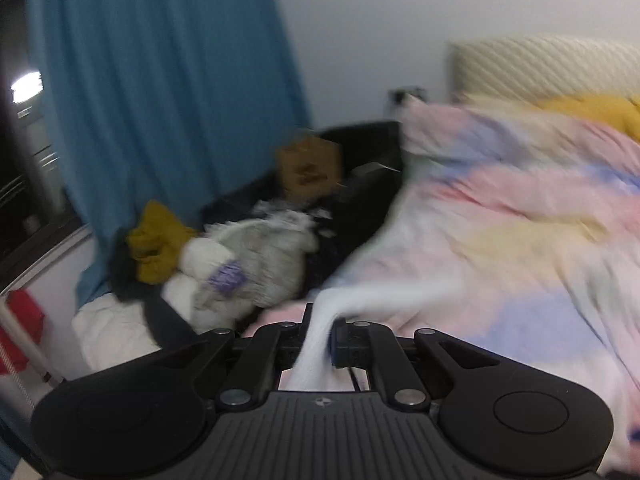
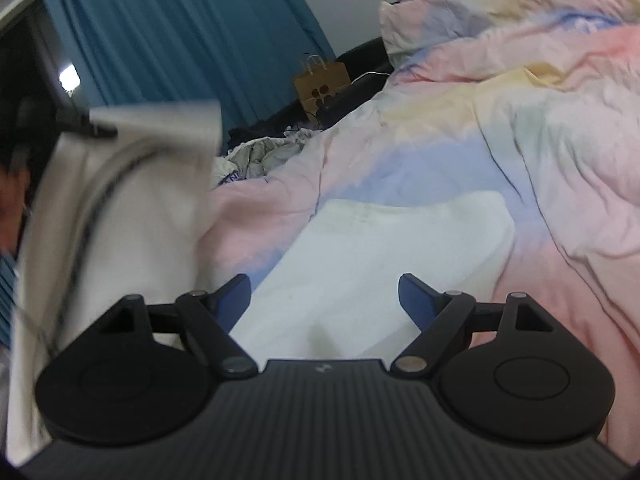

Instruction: Fold clothes

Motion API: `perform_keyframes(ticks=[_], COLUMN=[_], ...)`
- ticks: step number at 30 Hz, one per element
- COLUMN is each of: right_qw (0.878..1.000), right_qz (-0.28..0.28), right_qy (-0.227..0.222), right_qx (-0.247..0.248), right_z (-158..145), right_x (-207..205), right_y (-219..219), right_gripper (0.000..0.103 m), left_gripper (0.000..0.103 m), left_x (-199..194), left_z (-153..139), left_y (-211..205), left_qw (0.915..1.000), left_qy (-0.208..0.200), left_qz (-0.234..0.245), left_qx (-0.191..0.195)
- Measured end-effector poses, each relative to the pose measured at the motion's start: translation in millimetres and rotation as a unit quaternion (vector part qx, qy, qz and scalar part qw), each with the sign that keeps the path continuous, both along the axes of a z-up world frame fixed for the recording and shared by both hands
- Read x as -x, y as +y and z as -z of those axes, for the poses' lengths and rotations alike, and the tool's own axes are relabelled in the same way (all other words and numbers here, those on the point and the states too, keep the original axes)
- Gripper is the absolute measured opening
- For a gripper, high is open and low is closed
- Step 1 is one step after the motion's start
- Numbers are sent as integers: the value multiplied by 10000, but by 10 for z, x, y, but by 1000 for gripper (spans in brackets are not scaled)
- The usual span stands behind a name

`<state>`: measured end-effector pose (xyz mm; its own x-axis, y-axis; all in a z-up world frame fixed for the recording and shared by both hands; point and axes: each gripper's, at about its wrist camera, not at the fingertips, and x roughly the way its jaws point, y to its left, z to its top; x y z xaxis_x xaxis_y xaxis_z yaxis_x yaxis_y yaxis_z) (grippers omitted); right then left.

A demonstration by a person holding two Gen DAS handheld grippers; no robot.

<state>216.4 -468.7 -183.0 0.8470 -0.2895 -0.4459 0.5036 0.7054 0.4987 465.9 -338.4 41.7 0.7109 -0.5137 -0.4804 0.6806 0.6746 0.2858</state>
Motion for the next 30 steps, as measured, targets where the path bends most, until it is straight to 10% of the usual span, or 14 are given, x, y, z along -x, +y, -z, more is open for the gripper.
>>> perform_keyframes(ticks=[7,12,19,30], right_qw=[9993,9985,9935,9843], right_qz=[-219,-473,-1109,-1702], right_qy=[299,205,-246,-261], right_qx=[23,160,65,-374], right_z=[225,251,131,-6], right_x=[-210,-278,-295,-351], right_y=[-6,69,181,278], right_gripper=[82,82,82,76], left_gripper=[49,77,83,89], left_x=[-884,-536,1216,3551], left_z=[925,947,578,589], left_y=[129,693,2080,3656], left_qw=[9912,9877,9635,8918], left_qy=[722,571,699,930], left_qz=[-1113,-1398,-2115,-3621], left_qx=[13,414,1489,2550])
